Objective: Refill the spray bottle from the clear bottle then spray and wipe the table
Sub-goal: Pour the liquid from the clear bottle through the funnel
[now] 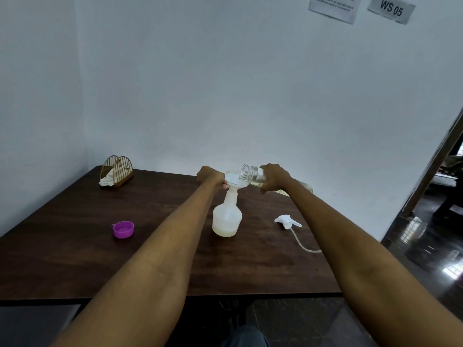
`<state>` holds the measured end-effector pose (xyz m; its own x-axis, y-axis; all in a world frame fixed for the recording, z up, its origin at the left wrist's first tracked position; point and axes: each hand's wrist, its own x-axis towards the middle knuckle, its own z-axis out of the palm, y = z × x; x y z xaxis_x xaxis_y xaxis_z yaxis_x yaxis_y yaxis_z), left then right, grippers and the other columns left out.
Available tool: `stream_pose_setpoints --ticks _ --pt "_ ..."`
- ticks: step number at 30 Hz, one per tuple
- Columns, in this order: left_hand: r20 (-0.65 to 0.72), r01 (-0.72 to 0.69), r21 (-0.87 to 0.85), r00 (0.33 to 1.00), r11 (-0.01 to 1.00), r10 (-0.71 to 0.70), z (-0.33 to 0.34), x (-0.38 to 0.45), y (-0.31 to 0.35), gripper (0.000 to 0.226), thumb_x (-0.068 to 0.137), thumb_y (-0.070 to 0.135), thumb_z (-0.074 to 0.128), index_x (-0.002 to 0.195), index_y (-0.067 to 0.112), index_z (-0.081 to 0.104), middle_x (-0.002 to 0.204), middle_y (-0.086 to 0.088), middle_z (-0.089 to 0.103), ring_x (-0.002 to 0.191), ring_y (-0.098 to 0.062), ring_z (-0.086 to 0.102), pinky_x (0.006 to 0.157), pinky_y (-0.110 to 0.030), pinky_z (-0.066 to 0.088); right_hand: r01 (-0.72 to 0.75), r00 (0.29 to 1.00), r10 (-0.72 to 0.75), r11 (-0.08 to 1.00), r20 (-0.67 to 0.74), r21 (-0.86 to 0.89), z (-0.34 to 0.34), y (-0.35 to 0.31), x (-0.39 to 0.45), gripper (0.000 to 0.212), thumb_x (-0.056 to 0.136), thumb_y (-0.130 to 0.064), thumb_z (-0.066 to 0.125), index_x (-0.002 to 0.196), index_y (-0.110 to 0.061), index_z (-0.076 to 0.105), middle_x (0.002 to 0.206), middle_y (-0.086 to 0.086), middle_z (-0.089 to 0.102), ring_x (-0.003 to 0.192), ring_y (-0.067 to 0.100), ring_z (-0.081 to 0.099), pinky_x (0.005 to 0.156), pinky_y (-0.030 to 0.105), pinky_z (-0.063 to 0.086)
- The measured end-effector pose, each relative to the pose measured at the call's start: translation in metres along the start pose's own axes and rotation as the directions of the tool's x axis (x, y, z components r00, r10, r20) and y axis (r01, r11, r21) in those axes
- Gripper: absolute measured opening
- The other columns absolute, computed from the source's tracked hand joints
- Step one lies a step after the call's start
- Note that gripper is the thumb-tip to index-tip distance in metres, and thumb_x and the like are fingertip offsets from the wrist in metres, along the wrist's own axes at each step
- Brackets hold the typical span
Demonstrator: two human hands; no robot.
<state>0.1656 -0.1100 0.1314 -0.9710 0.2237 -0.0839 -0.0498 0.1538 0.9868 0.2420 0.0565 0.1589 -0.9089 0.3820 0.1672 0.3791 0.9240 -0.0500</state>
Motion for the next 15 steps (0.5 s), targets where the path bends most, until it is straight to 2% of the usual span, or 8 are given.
stream_pose_setpoints --ticks 2,6,9,13,15 --pt "0.005 0.001 -0.008 1.0 1.0 -0.001 -0.0004 -0.0005 0.0001 0.014 0.082 -0.008 0.063 0.071 -0.002 0.057 0.069 -0.013 0.062 0.027 -0.01 0.055 0.041 -0.017 0.05 -0.005 1.0 0.005 1.0 0.001 0.005 0.0002 0.0002 -0.0004 0.044 0.063 -0.013 0.078 0.101 -0.006 0.058 0.104 0.008 0.063 0.097 0.027 0.059 0.067 0.029 0.04" --pt "0.002 0.002 -0.012 1.0 1.0 -0.002 0.0001 0.0007 -0.0012 0.023 0.082 -0.008 0.062 0.063 0.0 0.052 0.06 -0.011 0.058 0.019 -0.007 0.048 0.046 -0.019 0.052 -0.003 1.0 0.003 1.0 -0.004 0.002 -0.0003 0.0 -0.0011 0.042 0.062 -0.013 0.077 0.099 -0.007 0.058 0.103 0.007 0.063 0.097 0.026 0.058 0.067 0.029 0.039" --pt "0.005 -0.004 -0.015 1.0 1.0 0.004 0.0002 0.0011 -0.002 0.019 0.082 -0.009 0.062 0.066 0.0 0.054 0.066 -0.013 0.06 0.019 -0.007 0.048 0.043 -0.018 0.051 0.001 1.0 -0.001 1.0 -0.005 -0.012 0.0002 0.0 -0.0014 0.042 0.062 -0.013 0.077 0.099 -0.007 0.057 0.104 0.007 0.062 0.098 0.026 0.057 0.066 0.029 0.038" --pt "0.007 -0.003 -0.013 1.0 1.0 0.003 0.0007 0.0012 -0.0025 0.018 0.082 -0.009 0.06 0.067 -0.001 0.055 0.06 -0.011 0.058 0.02 -0.007 0.048 0.042 -0.019 0.051 0.008 1.0 -0.008 1.0 -0.008 -0.021 0.0008 0.0 -0.0014 0.043 0.064 -0.015 0.077 0.101 -0.007 0.057 0.102 0.005 0.059 0.102 0.026 0.056 0.067 0.029 0.037" --pt "0.01 -0.003 -0.017 1.0 1.0 0.003 0.0009 0.0011 -0.0015 0.012 0.081 -0.01 0.06 0.073 -0.002 0.057 0.061 -0.011 0.058 0.019 -0.008 0.048 0.036 -0.018 0.049 0.008 1.0 -0.008 1.0 -0.008 -0.02 0.0004 0.0001 -0.0014 0.042 0.064 -0.015 0.077 0.1 -0.008 0.057 0.101 0.004 0.058 0.101 0.026 0.056 0.067 0.029 0.036"
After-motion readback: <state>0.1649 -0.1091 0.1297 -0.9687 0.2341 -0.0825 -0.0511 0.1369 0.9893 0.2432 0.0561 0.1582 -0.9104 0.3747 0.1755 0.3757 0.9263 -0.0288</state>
